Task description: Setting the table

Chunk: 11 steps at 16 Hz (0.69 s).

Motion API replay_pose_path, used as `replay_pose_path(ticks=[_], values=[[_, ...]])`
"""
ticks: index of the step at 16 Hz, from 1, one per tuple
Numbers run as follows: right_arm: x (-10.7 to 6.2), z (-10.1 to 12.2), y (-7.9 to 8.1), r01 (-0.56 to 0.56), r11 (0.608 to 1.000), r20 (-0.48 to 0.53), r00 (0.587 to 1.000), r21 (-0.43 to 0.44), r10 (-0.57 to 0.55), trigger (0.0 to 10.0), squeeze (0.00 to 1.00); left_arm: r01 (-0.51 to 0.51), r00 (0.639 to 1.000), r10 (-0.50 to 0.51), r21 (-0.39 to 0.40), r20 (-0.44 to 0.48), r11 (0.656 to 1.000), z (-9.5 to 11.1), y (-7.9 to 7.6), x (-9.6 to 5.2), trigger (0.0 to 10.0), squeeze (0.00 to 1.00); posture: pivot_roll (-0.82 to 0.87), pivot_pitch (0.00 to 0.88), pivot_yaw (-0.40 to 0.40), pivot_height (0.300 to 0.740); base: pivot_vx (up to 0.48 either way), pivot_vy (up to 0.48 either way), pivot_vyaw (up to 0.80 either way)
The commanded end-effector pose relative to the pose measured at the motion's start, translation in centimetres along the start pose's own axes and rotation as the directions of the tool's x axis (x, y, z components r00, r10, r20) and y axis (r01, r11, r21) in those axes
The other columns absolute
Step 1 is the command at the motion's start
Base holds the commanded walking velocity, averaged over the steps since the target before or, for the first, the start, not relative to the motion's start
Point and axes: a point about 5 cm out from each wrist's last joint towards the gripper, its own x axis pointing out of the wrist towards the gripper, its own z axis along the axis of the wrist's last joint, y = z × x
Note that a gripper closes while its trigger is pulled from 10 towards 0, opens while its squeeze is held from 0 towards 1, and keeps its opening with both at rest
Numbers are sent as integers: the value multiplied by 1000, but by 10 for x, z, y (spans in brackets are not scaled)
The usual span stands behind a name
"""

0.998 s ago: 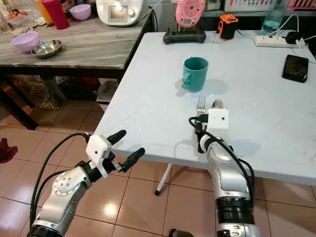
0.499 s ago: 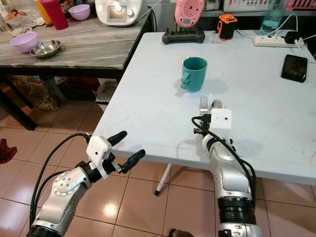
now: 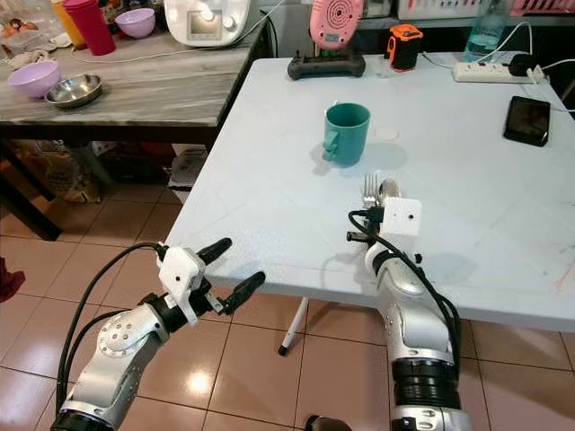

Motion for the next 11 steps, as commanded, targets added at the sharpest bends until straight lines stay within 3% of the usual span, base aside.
replay_pose_path(ticks=[1, 4, 5, 8, 11], values=[[-2, -26, 5, -11, 999, -110, 994, 31, 15, 0, 0, -39, 999, 40, 27, -9, 999, 2, 7, -2, 10000, 0, -243, 111, 96, 740, 0, 0, 0], [-3, -13, 9, -21, 999, -25, 999, 24, 21, 0, 0, -113, 994, 113, 24, 1, 993, 3, 16, 2, 10000, 0, -245, 105, 94, 740, 0, 0, 0], [-7, -1, 14, -39, 999, 57, 998, 10, 38, 10000, 0, -173, 985, 173, -37, 8, 984, 4, 23, 3, 10000, 0, -246, 102, 93, 740, 0, 0, 0], [-14, 9, 19, -46, 999, 149, 988, 7, 45, 10000, 0, -203, 979, 204, -64, 15, 977, 5, 26, 7, 10000, 0, -253, 96, 87, 740, 0, 0, 0], [-18, 10, 24, -58, 998, 170, 984, -2, 57, 10000, 0, -218, 975, 220, -86, 20, 972, 4, 28, 10, 10000, 0, -258, 91, 84, 740, 0, 0, 0]])
